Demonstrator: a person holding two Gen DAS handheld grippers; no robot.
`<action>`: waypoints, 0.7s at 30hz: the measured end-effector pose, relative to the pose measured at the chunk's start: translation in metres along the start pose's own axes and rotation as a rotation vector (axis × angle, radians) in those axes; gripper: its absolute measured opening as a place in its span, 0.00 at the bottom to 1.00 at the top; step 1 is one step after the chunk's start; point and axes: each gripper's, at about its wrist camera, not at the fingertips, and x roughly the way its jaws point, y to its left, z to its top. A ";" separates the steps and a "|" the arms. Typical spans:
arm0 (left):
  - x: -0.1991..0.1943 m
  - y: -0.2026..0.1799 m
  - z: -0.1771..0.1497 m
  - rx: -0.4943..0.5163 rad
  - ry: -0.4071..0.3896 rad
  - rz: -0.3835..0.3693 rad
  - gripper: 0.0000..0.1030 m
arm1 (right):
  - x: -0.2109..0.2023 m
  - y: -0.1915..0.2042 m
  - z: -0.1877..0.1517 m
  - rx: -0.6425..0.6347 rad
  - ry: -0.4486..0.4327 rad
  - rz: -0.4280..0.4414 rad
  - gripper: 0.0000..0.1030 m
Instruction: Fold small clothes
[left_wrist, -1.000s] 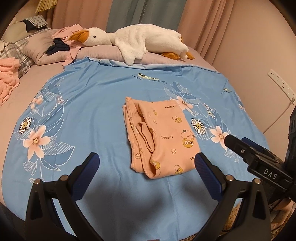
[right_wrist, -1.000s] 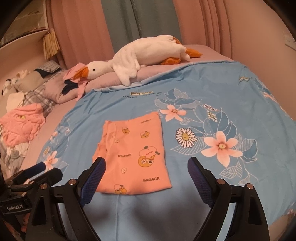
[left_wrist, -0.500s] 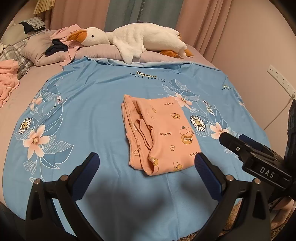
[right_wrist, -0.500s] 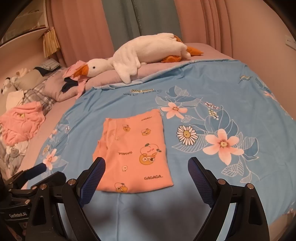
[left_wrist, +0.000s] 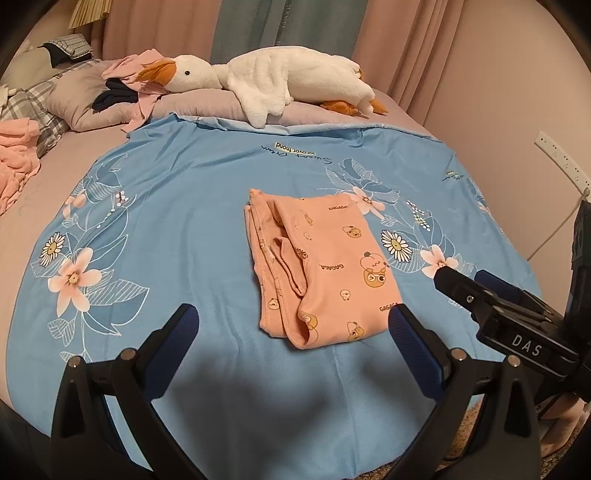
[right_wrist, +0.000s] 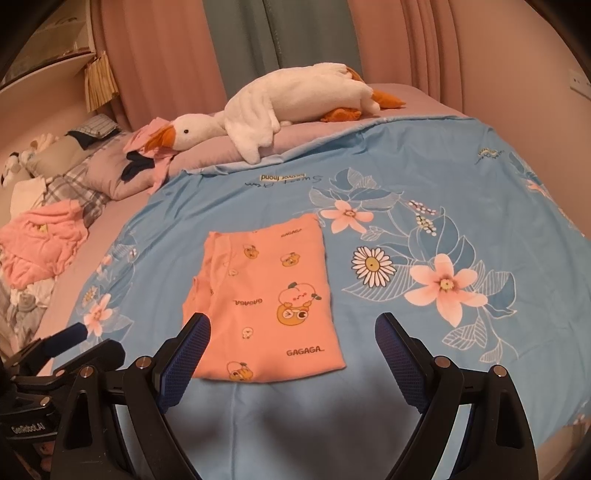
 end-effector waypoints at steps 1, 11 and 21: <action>0.000 0.001 0.000 0.001 0.000 0.004 0.99 | 0.000 0.000 0.000 0.000 0.000 0.000 0.88; -0.001 -0.001 -0.001 0.005 0.002 -0.004 0.99 | 0.000 0.001 -0.001 -0.001 0.003 -0.002 0.88; 0.000 -0.001 -0.001 0.009 0.003 0.008 0.99 | 0.003 0.000 -0.002 -0.001 0.006 -0.005 0.88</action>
